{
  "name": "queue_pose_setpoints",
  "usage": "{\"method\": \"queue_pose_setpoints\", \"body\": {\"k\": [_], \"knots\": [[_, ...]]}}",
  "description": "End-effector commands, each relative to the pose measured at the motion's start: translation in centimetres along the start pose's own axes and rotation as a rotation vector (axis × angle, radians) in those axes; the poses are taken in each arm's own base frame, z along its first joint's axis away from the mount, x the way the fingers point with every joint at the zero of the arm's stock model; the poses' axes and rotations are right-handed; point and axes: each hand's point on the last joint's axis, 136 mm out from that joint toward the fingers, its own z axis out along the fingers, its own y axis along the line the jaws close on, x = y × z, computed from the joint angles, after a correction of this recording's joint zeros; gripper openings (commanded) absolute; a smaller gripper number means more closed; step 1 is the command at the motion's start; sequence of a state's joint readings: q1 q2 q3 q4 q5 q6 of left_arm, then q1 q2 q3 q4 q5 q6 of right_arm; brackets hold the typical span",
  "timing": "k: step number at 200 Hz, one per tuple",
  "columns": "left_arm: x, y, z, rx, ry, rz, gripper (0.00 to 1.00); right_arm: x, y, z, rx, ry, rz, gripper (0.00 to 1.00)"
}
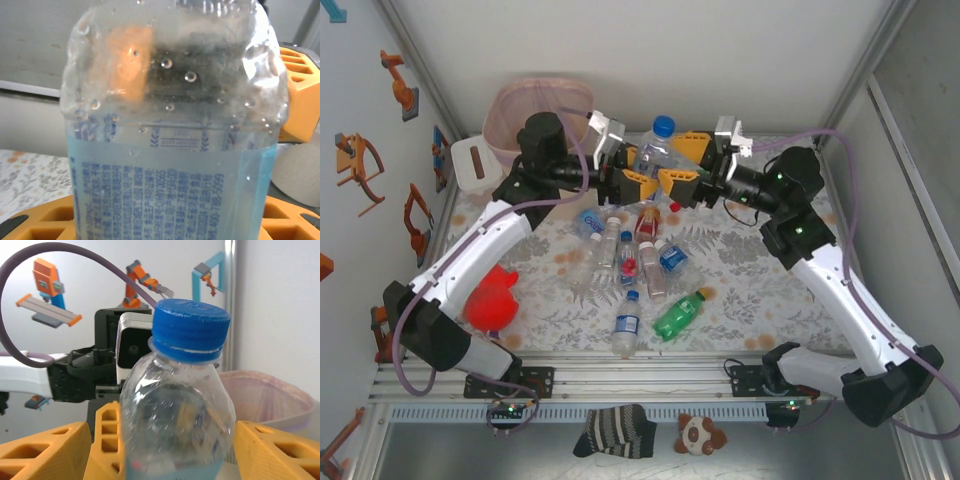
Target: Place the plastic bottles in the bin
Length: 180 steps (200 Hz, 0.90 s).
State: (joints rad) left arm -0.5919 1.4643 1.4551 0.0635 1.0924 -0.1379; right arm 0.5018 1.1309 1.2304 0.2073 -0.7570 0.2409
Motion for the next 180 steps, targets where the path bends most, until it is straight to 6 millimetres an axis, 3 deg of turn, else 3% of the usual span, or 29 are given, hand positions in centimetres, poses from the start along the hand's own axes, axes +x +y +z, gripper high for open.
{"method": "queue_pose_setpoints", "body": {"k": [1,40,100,180], "knots": [[-1.8,1.6,-2.4,-0.155,-0.017,0.049,0.51,-1.2,0.5,-1.0,0.048,-0.013,-0.067,0.74],[-1.5,6.7,-6.1,-0.46,0.046,0.029,0.49,-0.8,0.4,-1.5,0.075,0.007,-0.067,0.74],[-1.2,15.2,-14.4,-0.966,0.097,-0.061,0.49,-0.5,0.4,-1.7,0.083,0.015,-0.056,0.73],[1.4,23.9,-21.3,-1.171,0.11,-0.255,0.48,-0.4,0.5,-2.3,0.109,0.03,-0.05,0.73]]}}
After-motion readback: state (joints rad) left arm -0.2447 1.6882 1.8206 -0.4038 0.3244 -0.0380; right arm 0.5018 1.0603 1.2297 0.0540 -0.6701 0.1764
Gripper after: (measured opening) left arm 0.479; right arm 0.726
